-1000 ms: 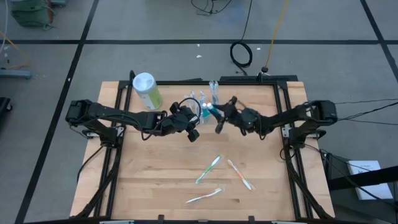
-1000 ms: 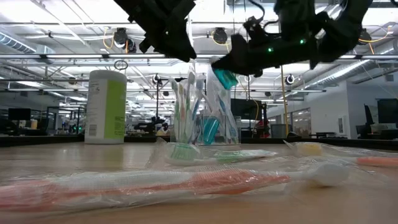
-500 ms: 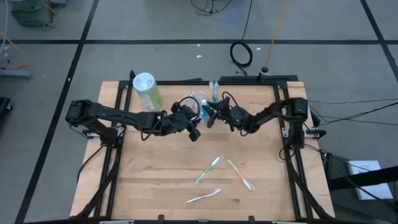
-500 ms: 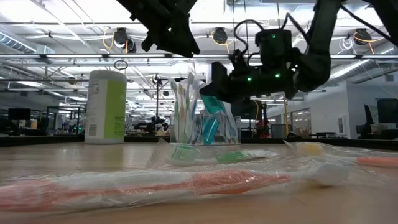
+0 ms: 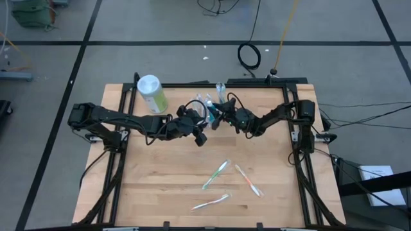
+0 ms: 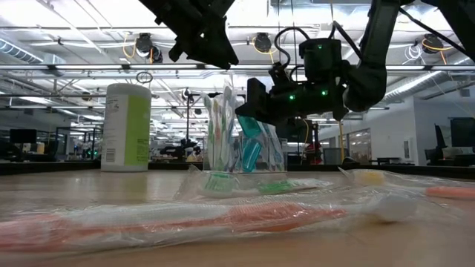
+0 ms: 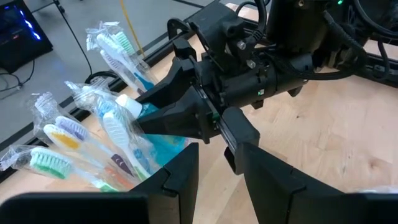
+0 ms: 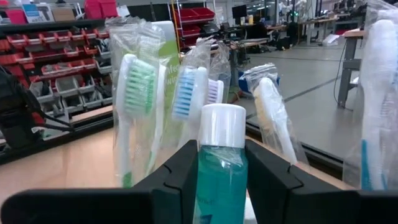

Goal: Pick & Place toothbrushing station
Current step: Put the blue mouthwash into the transparent organizer

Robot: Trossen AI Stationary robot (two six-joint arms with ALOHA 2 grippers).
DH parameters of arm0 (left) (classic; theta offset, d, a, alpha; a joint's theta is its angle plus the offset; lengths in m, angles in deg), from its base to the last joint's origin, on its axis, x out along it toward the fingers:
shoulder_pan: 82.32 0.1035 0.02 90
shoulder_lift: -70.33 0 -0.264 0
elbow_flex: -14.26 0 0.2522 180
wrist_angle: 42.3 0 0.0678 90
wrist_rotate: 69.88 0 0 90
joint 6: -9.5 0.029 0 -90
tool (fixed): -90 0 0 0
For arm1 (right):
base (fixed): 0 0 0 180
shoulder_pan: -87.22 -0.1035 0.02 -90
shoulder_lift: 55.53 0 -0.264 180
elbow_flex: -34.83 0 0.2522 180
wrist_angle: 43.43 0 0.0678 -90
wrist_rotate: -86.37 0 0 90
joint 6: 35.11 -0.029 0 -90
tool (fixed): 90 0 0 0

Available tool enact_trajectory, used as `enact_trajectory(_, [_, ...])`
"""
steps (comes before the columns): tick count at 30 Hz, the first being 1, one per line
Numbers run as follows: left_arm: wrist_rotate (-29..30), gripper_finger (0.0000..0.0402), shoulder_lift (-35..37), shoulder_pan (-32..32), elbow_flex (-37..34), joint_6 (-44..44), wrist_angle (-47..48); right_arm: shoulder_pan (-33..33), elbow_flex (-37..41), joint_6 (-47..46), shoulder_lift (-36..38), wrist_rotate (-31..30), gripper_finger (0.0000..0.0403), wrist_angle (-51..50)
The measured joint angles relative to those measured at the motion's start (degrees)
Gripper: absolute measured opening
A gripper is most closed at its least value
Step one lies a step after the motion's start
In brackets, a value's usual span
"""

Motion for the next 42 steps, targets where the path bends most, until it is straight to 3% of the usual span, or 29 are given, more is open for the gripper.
enact_trajectory(13, [-0.04,0.0129,0.00,0.00,0.00,0.02,0.18,-0.20,0.00,-5.62,0.00,-0.15,0.0103,-1.83])
enact_trajectory(18, [-0.04,0.0129,0.00,0.00,0.00,0.04,0.18,-0.48,0.02,-0.12,0.00,-0.13,0.0127,-1.76])
enact_trajectory(26, [-0.06,0.0129,0.00,0.00,0.00,0.10,0.18,-0.46,0.02,0.19,0.00,0.07,0.0159,-1.29])
enact_trajectory(33, [-0.07,0.0129,0.00,0.00,0.00,0.11,0.18,-0.46,0.02,1.66,0.00,0.26,0.0164,-1.31])
enact_trajectory(38, [-0.06,0.0129,0.00,0.00,0.01,0.41,0.22,-0.60,0.02,2.05,0.13,4.54,0.0164,-2.48])
enact_trajectory(42, [-0.07,0.0129,0.00,0.00,0.02,0.60,0.33,-1.92,-0.11,12.51,2.24,0.50,0.0151,-6.32])
